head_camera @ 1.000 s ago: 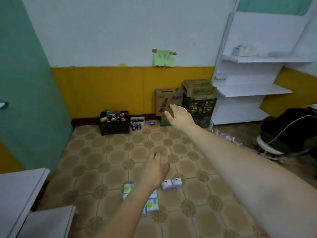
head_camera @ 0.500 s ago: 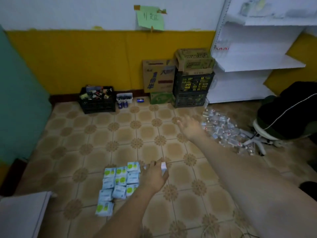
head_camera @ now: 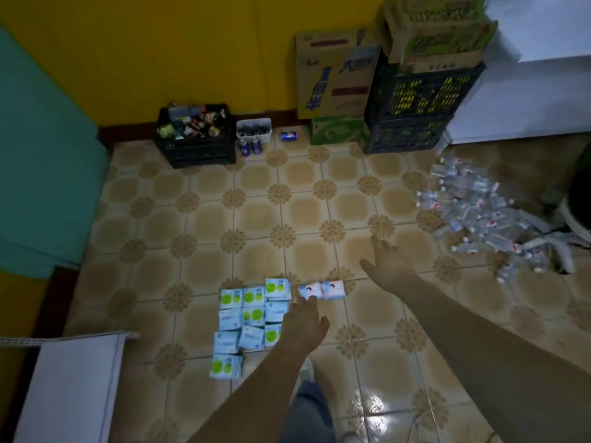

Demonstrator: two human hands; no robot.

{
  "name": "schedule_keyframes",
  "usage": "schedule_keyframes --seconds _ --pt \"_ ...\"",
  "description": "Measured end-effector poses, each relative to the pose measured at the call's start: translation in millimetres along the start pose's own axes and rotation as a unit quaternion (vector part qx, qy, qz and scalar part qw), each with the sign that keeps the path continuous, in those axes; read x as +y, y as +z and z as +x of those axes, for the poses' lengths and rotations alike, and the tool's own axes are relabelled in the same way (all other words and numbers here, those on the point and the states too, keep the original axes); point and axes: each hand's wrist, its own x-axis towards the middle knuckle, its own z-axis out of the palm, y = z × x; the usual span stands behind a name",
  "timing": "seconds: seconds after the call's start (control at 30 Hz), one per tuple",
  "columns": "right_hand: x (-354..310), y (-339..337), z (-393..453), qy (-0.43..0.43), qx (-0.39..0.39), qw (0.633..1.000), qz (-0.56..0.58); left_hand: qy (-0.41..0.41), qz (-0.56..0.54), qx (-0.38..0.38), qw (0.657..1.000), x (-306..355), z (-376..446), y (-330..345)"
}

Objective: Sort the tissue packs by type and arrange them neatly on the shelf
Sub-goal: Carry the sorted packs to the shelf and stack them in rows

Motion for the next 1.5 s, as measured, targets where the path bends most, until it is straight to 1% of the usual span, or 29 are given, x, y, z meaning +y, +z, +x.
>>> schedule_keyframes --seconds 0.17,0.3,0.4,0.5,0.6,0.73,0.83,0.93,1.0,1.07,1.1,1.2,1.23,1.3,1.37,1.43,1.47,1.5 --pt "14.0 20.5 56.7 -0.007 -0.010 1.000 -0.003 -0.046 0.005 -0.021 0.999 -25.9 73.0 2.7" --pt "42.7 76.7 118.9 0.015 -0.040 0.999 0.000 -0.090 -0.019 -0.054 0.994 -49.0 132.9 44.7" --pt "67.8 146.2 178.2 0.006 -0.073 0.997 0.000 -0.109 -0.037 -0.060 0.992 -72.8 189.4 96.4" --pt "96.4 228.1 237.0 0.013 -0.087 0.996 0.009 -0.122 -0.054 -0.056 0.990 -98.8 256.2 159.4" --pt "128.7 318.6 289.6 0.015 -0.104 0.994 -0.011 -0.109 -0.053 -0.043 0.992 -127.3 327.5 232.9" --pt "171.4 444.6 356.7 -0.029 -0.124 0.987 -0.094 -0.095 0.012 0.006 0.995 -167.9 434.5 332.5" --pt "197.0 524.2 405.8 -0.034 -0.124 0.980 -0.154 -0.093 0.037 0.042 0.994 -193.6 511.6 393.9" --pt "207.2 580.2 441.2 -0.033 -0.109 0.981 -0.159 -0.075 0.039 0.057 0.995 -209.2 559.4 437.2" --pt "208.8 595.9 452.7 -0.039 -0.086 0.989 -0.116 -0.072 0.022 0.077 0.994 -210.2 575.7 447.2" --pt "204.9 589.1 450.0 -0.054 -0.072 0.992 -0.085 -0.065 0.003 0.093 0.994 -203.8 575.0 438.6" --pt "203.0 579.7 444.4 -0.059 -0.074 0.992 -0.087 -0.062 -0.002 0.086 0.994 -198.5 567.8 429.1" --pt "191.5 532.6 419.6 -0.091 -0.072 0.988 -0.099 -0.065 -0.025 0.078 0.995 -185.6 536.0 394.9" --pt "184.7 506.8 410.8 -0.107 -0.069 0.987 -0.096 -0.063 -0.041 0.081 0.994 -178.7 521.0 373.5" --pt "165.5 439.9 389.1 -0.142 -0.063 0.984 -0.083 -0.052 -0.061 0.085 0.993 -163.8 483.8 314.4" --pt "140.5 362.8 363.7 -0.165 -0.062 0.981 -0.075 -0.041 -0.060 0.104 0.992 -149.3 443.4 246.0" --pt "108.1 283.9 335.8 -0.161 -0.052 0.984 -0.059 -0.048 -0.046 0.160 0.985 -132.7 402.6 171.5" --pt "89.2 241.8 319.6 -0.156 -0.043 0.986 -0.034 -0.051 -0.060 0.184 0.980 -121.2 381.2 131.7" --pt "72.1 202.2 303.0 -0.154 -0.037 0.987 0.002 -0.059 -0.102 0.191 0.975 -107.4 356.5 91.4"
